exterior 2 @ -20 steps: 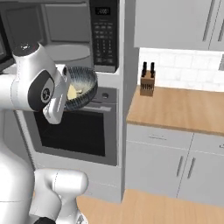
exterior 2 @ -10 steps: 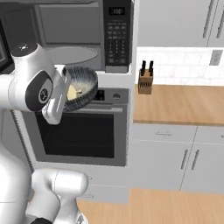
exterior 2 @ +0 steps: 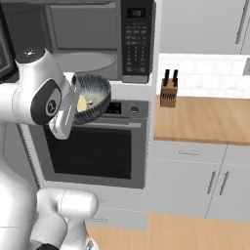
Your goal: Pick the mushroom from the sink and place it in the bowl. Then pick the bowl and place it in the microwave. Then close the microwave door and press the start button.
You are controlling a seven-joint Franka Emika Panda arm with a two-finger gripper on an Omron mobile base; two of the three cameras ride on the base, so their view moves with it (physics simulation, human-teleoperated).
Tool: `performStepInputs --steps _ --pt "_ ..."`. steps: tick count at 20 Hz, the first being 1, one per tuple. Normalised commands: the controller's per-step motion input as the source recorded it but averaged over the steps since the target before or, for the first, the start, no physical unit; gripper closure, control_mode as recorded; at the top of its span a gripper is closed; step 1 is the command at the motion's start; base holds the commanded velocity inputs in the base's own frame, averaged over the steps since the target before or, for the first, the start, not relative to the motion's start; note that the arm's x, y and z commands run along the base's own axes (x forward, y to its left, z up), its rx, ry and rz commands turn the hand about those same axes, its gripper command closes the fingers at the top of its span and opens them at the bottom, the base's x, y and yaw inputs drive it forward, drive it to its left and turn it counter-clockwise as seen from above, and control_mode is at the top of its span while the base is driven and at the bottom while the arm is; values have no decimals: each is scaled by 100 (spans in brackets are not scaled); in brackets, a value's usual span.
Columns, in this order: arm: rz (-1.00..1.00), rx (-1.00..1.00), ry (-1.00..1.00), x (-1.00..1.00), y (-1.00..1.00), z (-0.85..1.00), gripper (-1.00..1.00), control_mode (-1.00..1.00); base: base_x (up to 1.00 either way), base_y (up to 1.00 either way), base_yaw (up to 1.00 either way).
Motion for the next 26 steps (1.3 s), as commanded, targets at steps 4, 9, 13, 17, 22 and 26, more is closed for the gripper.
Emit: performStepInputs --steps 4,9,13,17,22,26 --pt "0 0 0 0 0 0 100 100 53 3 21" --pt "0 0 0 0 0 0 100 100 26 10 20" --pt "0 0 0 0 0 0 100 100 17 14 20" --pt "0 0 0 0 0 0 100 100 38 13 12" --pt "0 0 0 0 0 0 100 100 7 19 3" --pt "0 0 -18 69 59 48 100 -100 0 0 0"
